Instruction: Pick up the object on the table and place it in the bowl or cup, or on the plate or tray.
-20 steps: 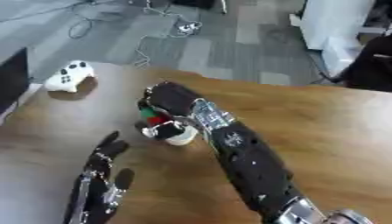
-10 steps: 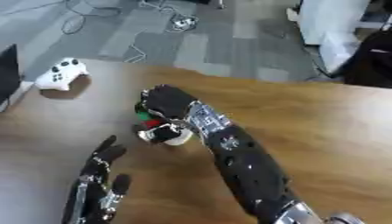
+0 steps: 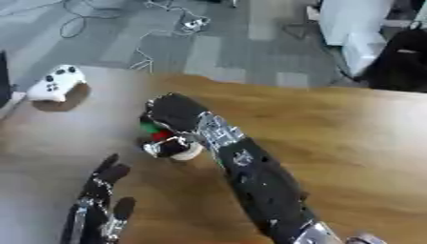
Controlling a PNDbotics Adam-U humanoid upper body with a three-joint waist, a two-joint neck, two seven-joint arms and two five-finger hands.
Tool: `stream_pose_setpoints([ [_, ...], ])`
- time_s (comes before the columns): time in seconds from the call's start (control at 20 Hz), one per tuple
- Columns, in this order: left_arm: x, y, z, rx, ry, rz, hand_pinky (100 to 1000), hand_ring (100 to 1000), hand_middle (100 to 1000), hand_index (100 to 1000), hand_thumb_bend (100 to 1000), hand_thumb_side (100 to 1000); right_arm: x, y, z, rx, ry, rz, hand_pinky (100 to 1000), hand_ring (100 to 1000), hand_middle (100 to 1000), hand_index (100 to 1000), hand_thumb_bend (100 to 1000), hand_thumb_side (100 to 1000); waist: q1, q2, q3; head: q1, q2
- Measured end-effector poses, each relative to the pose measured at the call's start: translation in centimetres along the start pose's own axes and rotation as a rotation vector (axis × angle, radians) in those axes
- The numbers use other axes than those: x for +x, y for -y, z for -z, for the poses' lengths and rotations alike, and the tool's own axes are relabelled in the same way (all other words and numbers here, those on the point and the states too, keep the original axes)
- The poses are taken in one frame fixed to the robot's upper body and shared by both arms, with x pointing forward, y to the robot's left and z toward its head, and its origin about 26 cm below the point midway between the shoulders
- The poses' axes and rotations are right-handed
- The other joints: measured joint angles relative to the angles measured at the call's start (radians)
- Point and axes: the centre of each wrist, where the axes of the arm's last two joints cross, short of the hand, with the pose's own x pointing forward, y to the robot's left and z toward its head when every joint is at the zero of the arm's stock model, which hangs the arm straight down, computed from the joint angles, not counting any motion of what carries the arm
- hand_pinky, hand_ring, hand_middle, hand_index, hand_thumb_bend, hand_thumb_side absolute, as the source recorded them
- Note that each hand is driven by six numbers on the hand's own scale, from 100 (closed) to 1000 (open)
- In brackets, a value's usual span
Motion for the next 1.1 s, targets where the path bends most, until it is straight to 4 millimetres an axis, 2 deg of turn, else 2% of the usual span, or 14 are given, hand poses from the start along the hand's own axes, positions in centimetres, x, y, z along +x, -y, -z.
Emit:
stream_pose_setpoints([
  [0.35,0.0,0.0,0.0,-0.003,0.002,-0.001,1000,838,906,794,693,660,-0.8,0.3,-0.3,-0.014,-0.056,-0.011,415,279,214,545,218,515,-0.001,0.001,0.003,-0.036,-0.015],
  [0.95,0.0,0.0,0.0,-0.003,0.002,-0.001,1000,839,905,794,697,659,-2.2,1.0,-1.0,-0.016,-0.164,-0.024,452,283,224,547,237,526,0.000,0.001,0.002,-0.057,-0.016],
  [1.05,0.0,0.0,0.0,-0.004,0.003,-0.001,1000,839,905,794,697,658,-2.3,1.1,-1.0,-0.019,-0.168,-0.027,468,327,279,569,245,539,0.000,0.001,0.002,-0.061,-0.016],
  [1.1,0.0,0.0,0.0,-0.005,0.003,-0.001,1000,839,905,794,697,658,-2.3,1.2,-1.0,-0.019,-0.169,-0.029,495,397,321,606,267,563,0.000,0.001,0.002,-0.064,-0.016],
])
